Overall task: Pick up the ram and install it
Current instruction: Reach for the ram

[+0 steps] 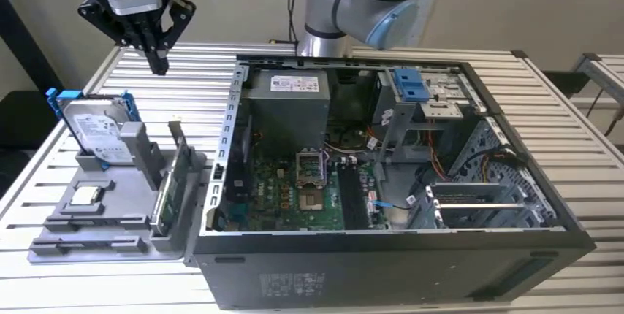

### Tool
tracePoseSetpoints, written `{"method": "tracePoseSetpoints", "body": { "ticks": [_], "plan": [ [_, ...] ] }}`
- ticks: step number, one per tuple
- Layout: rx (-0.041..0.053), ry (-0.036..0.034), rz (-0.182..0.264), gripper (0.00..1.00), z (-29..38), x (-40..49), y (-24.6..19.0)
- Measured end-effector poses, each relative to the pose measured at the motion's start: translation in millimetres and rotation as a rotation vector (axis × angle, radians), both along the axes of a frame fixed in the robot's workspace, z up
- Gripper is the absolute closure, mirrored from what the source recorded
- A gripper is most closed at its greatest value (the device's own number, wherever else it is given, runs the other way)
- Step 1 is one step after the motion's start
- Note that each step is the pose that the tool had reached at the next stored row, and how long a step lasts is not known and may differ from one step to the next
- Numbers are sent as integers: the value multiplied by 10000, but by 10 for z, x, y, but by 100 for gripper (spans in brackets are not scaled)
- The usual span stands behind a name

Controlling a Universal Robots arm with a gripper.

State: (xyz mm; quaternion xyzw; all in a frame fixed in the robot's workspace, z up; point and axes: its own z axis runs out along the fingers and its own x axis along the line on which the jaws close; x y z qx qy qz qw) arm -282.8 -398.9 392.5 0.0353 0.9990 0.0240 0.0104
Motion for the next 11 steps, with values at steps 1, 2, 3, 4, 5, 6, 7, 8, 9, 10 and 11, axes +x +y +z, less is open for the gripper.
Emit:
{"method": "tracePoseSetpoints", "body": {
  "ticks": [1, 2, 3, 4, 5, 6, 7, 8, 9, 10, 11],
  "plan": [
    [0, 0, 0, 89, 0, -22, 0],
    [0, 0, 0, 89, 0, -41, 0],
    [0, 0, 0, 89, 0, -60, 0],
    [0, 1, 0, 89, 0, -79, 0],
    [0, 0, 0, 89, 0, -98, 0],
    [0, 0, -1, 89, 0, -114, 0],
    [0, 0, 0, 89, 0, -127, 0],
    [0, 0, 0, 89, 0, -142, 0],
    [0, 0, 0, 89, 0, -157, 0],
    [0, 0, 0, 89, 0, -169, 0],
    [0, 0, 0, 89, 0, -178, -1]
  ]
}}
